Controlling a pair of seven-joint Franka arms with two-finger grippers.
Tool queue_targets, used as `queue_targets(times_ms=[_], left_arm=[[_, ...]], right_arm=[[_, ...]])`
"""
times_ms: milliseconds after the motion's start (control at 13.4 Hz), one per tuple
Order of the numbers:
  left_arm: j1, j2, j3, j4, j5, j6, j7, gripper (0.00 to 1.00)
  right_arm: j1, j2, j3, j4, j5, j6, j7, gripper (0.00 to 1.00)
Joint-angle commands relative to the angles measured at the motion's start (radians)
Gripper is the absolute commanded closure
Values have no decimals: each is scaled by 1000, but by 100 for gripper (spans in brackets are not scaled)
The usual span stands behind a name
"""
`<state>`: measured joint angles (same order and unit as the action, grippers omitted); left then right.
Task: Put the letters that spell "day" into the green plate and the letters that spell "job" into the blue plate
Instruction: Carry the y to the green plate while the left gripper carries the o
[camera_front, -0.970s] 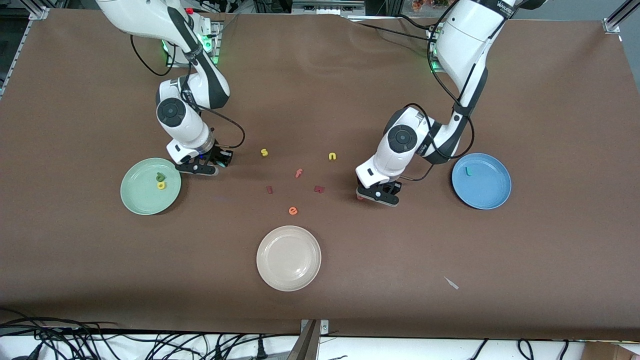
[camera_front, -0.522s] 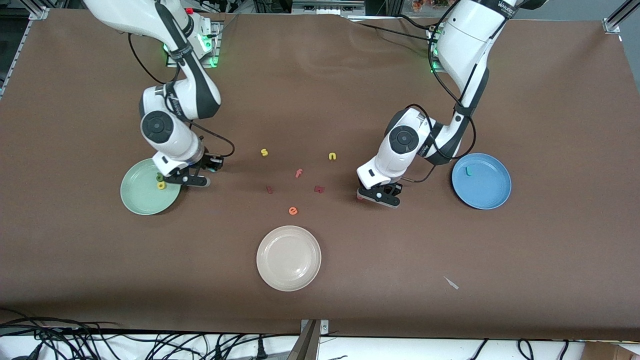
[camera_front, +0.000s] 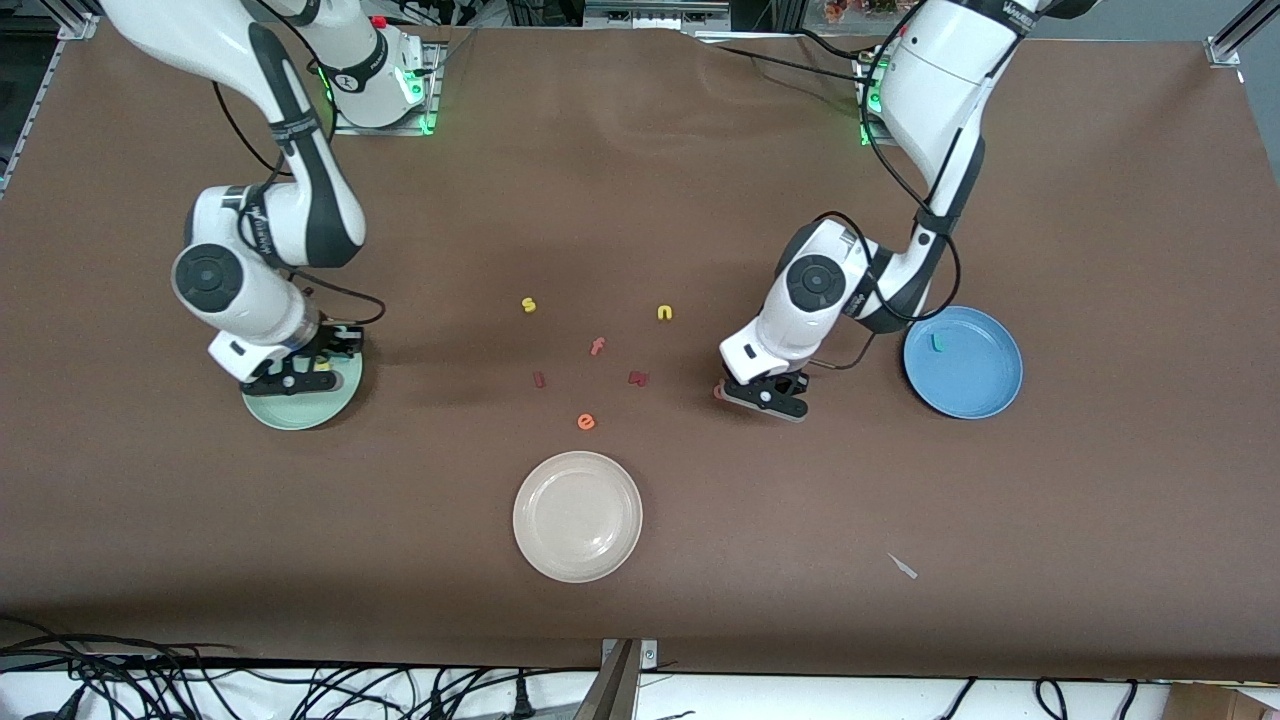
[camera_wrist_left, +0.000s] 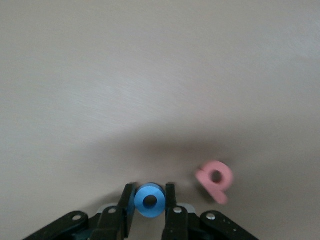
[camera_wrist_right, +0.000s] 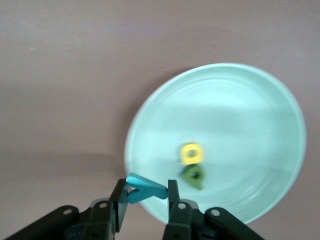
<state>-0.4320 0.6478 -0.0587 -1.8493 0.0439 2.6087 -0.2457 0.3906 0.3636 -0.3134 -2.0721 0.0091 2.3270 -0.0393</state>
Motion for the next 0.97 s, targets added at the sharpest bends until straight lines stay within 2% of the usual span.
queue_targets(times_ms=[0,75,149,299,522,672,896], left_arm=[[117,-118,-12,-25,24,-125,99,98],[180,-158,-41,-39,24,-171,168,98],[234,-202,-56,-66,19,-188,216,98],[319,-256,-56,-132,13,-190,331,98],[450,-313,-52,-249,10,-190,524,99],[457,-342,-3,-315,11,-190,584,99],[457,-338,60,-335,13,-182,689,98]], right_arm=[[-59,66,2,85,-15,-17,-95,67],[-73,83,2,108,-15,-17,-114,39],[-78,84,4,115,-12,-18,-110,1],[-62,77,7,116,-9,-32,-100,0],[-62,71,28,162,0,-144,-56,0],[-55,66,57,184,0,-184,7,0],[-47,48,118,214,-1,-271,131,0]])
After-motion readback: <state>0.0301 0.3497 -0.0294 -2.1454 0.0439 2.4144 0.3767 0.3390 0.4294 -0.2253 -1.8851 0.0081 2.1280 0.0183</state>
